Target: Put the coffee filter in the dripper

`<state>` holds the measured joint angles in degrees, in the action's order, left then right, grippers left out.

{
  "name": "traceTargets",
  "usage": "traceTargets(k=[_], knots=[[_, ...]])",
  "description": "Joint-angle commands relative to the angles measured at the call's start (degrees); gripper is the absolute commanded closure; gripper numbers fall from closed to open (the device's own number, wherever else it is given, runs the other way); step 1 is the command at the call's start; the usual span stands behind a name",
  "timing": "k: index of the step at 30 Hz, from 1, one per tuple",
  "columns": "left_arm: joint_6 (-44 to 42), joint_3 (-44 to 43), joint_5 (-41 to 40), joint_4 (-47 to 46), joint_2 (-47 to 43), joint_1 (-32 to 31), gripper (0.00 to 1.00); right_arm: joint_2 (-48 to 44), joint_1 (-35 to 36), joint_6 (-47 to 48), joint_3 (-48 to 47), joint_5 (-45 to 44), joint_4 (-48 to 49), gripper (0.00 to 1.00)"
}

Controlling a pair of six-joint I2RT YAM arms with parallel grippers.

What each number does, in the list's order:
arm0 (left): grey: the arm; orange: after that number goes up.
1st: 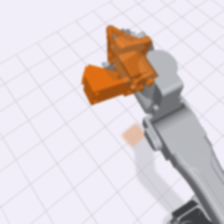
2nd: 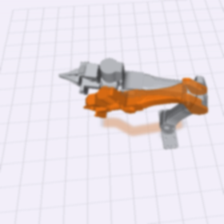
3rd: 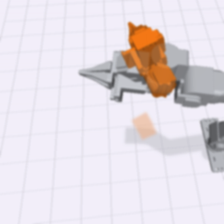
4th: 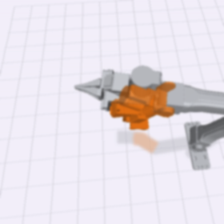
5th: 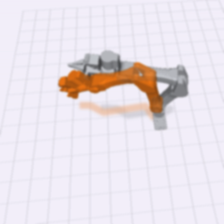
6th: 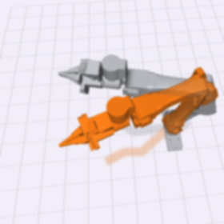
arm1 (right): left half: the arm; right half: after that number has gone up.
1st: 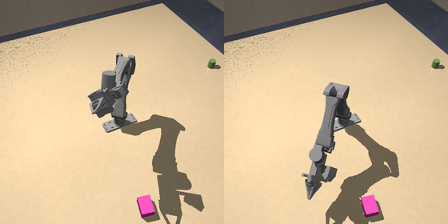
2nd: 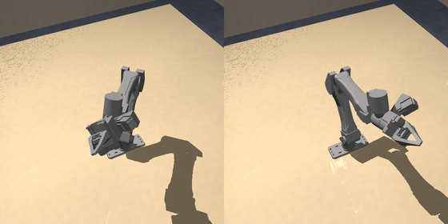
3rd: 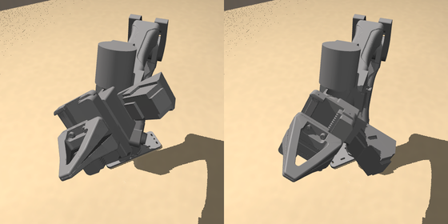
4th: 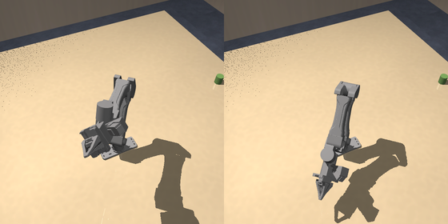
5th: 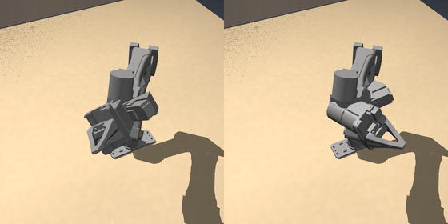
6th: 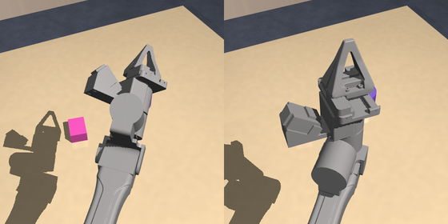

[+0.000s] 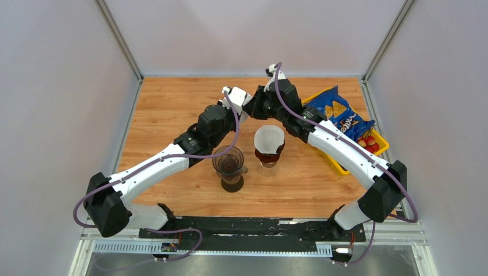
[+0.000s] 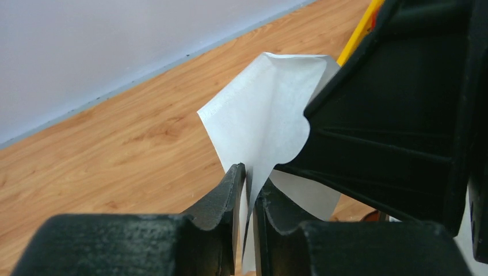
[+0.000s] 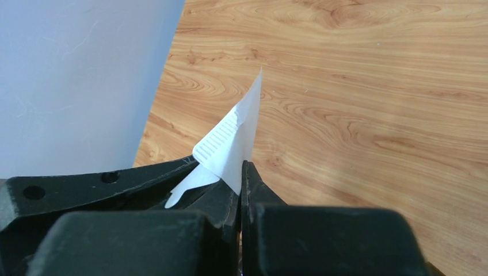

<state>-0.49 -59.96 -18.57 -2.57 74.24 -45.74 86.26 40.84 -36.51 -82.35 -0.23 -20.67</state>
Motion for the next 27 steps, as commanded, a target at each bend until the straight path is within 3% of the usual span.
traceTargets(k=[1, 9, 27], knots=[[-0.71, -2.64, -4.23, -1.19, -0.75, -0.4, 0.82, 0.51, 0.2, 3.64, -1.15, -2.17, 0.06, 1.0], [0.94, -2.43, -7.74, -0.99, -1.93, -0.41, 0.99, 1.77, 0.2, 5.85, -1.24, -6.49, -1.43, 1.0], [3.8, -3.48, -13.69, 1.47, -2.07, -0.41, 1.0, 2.08, 0.21, 8.53, -1.33, -13.22, -5.16, 1.0]])
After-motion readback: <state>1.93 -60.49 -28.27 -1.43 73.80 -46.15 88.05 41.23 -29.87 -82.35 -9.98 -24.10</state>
